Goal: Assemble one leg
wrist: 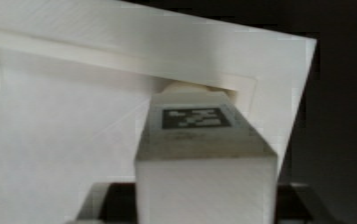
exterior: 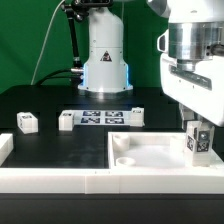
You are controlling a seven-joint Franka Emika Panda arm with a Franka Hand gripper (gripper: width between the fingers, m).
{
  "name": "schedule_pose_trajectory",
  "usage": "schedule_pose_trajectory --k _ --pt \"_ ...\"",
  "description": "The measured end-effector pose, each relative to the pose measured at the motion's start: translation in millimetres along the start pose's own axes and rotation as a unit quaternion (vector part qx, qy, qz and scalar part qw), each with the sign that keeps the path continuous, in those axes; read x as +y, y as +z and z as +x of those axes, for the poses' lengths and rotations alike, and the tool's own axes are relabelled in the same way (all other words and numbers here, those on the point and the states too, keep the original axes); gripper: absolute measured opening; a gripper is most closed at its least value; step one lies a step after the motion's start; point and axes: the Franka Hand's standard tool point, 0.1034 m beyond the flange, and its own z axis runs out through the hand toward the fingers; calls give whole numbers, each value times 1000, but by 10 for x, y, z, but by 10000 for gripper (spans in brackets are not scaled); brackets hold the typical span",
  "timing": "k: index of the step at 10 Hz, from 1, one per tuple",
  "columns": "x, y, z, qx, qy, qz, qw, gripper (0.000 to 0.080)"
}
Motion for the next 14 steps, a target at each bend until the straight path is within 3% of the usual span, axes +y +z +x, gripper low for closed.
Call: schedule_pose_trajectory --k 3,4,6,8,10,14 --pt "4 1 17 -17 70 -1 997 291" --pt "5 6 12 -17 41 0 999 369" --pt "7 9 -36 -16 -24 -3 1000 615" --pt "10 5 -95 -19 -136 -5 991 642" --pt "10 1 -115 -20 -264 -7 964 649" --pt "5 1 -66 -10 -462 -9 887 649"
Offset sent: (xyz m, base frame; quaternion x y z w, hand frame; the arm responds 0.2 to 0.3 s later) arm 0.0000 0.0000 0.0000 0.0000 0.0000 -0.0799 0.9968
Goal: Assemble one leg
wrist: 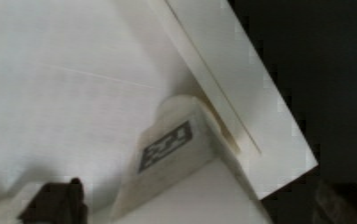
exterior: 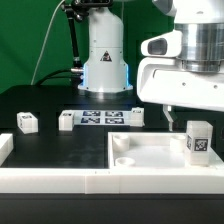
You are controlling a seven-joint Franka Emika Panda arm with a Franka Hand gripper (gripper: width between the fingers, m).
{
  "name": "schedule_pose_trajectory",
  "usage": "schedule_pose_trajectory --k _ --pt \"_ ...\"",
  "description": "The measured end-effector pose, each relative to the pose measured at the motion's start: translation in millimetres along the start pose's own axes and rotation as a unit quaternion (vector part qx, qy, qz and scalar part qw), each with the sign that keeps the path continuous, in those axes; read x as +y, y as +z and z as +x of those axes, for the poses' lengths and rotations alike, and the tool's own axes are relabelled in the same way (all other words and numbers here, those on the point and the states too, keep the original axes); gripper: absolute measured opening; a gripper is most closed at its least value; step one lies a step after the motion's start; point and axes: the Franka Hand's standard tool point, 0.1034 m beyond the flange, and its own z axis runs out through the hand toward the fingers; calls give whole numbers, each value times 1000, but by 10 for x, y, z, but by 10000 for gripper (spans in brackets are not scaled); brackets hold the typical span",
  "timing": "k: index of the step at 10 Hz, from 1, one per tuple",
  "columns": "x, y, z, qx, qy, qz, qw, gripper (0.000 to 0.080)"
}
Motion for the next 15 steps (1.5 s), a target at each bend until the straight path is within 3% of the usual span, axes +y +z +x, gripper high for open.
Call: schedule_pose_trajectory --k 2,5,6,7,8,9,11,13,15 --pt "11 -4 -1 1 -133 -11 991 649" --pt "19 12 -16 -2 -218 -11 976 649" --pt "19 13 -16 -2 -215 -11 977 506" --pt "21 12 -15 -2 -215 -11 977 506" --pt "20 12 -15 -2 -210 -11 978 357" --pt "19 13 -16 -2 -194 -11 981 291" --pt "16 13 -15 -1 -182 -9 983 291" --pt "6 20 -23 3 -37 -2 999 291" --pt "2 20 -20 3 52 0 999 291"
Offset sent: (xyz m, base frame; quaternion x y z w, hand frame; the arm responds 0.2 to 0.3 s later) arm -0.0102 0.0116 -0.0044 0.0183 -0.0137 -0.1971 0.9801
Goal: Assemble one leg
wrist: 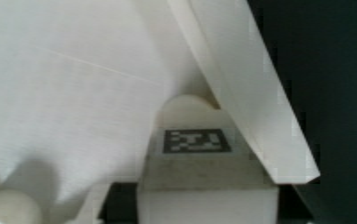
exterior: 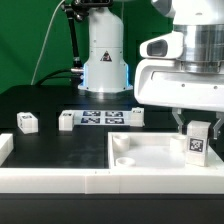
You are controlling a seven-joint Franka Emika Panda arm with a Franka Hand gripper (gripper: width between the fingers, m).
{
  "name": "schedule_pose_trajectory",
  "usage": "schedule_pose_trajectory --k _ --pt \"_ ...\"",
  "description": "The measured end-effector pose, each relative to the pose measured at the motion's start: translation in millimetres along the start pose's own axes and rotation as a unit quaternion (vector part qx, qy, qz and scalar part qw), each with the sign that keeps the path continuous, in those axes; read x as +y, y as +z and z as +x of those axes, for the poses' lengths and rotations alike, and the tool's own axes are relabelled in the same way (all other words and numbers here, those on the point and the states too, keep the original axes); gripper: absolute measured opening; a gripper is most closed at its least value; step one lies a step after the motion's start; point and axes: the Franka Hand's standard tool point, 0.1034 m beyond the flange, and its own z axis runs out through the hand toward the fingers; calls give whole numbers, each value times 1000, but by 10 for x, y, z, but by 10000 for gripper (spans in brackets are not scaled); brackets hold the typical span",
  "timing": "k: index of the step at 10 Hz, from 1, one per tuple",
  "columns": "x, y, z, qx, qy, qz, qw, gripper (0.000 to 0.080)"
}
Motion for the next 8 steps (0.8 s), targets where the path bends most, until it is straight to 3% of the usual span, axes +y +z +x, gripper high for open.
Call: schedule_pose_trajectory --k 3,8 --pt "-13 6 -7 1 152 3 988 292" --pt "-20 6 1 0 406 11 914 292"
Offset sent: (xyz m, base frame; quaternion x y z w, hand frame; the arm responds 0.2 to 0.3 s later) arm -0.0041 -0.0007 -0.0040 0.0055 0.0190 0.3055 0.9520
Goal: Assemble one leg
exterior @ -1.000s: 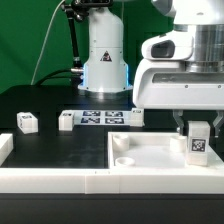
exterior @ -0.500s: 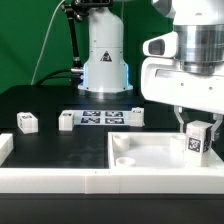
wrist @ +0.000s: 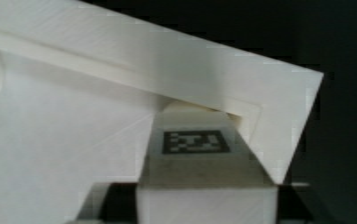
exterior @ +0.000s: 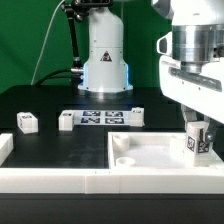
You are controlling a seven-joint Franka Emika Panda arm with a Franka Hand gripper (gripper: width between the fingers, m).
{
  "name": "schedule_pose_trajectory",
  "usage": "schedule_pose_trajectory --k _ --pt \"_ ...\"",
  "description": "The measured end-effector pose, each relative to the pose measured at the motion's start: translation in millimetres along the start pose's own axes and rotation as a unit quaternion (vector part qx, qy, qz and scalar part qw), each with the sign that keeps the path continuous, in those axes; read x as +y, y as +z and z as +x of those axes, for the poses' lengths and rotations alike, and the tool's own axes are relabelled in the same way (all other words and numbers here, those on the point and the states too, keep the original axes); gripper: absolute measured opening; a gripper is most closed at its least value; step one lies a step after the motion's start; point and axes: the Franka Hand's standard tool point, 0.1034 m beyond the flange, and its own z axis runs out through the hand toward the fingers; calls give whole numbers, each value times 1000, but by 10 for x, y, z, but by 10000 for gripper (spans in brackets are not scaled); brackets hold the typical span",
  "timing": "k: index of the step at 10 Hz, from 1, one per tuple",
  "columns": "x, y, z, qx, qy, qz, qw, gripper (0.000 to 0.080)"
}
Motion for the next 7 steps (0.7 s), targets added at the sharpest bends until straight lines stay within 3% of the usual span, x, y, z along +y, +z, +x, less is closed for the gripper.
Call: schedule_pose_trajectory --k 3,4,5,6,7 --pt "-1 -1 7 -4 62 0 998 292" --pt "0 1 5 -4 36 0 999 379" --pt "5 4 0 -5 23 -2 1000 379" --pt "20 9 -7 -5 -21 -7 1000 566" --pt "18 9 -17 -5 -88 -7 996 566"
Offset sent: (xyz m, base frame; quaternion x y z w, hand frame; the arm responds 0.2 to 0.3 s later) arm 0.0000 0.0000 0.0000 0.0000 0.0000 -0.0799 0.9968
